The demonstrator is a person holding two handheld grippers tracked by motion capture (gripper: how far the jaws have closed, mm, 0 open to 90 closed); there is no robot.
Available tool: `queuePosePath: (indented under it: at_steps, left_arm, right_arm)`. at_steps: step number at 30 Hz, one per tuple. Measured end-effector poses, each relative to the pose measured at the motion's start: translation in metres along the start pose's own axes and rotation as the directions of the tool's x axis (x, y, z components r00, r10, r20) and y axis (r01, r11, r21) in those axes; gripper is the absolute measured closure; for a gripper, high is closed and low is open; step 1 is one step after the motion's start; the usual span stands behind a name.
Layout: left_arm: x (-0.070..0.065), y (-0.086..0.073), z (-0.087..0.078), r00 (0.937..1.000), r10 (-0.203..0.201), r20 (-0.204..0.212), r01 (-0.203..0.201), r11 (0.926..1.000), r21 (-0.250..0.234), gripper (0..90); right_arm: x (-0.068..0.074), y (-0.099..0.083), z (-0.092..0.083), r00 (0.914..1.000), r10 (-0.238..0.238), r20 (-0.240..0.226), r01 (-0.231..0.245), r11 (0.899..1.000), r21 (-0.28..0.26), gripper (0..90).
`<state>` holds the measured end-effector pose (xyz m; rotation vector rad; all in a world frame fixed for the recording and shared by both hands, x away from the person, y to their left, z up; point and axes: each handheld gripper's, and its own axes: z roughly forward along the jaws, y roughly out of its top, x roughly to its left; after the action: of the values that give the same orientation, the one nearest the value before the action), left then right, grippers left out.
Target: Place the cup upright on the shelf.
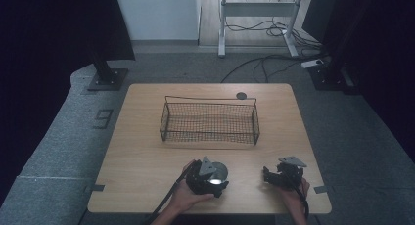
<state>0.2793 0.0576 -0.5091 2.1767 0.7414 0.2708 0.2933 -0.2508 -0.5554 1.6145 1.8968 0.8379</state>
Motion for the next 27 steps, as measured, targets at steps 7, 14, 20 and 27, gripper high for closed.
queuePosePath:
  at_steps: [7,14,20,27]
  left_arm:
    - [0.001,0.0,-0.001,0.9999,0.003,0.012,-0.003,1.0,0.004,14.9]
    - [0.003,0.0,-0.006,0.9999,0.006,0.016,-0.006,1.0,-0.004,15.0]
    - [0.003,0.003,-0.016,0.9994,0.01,0.033,-0.009,0.9993,-0.036,15.1]
    - [0.003,0.007,-0.025,0.9985,0.022,0.051,-0.02,0.9984,-0.053,15.1]
  right_arm:
    - [0.0,0.0,0.0,1.0,-0.001,0.0,0.001,1.0,0.0,9.9]
    - [0.0,0.0,0.0,1.0,0.001,-0.001,-0.001,1.0,0.0,9.9]
    - [0.0,0.0,0.0,1.0,0.001,-0.001,-0.001,1.0,0.001,9.9]
    - [0.0,0.0,0.0,1.0,0.001,-0.001,-0.001,1.0,0.001,9.9]
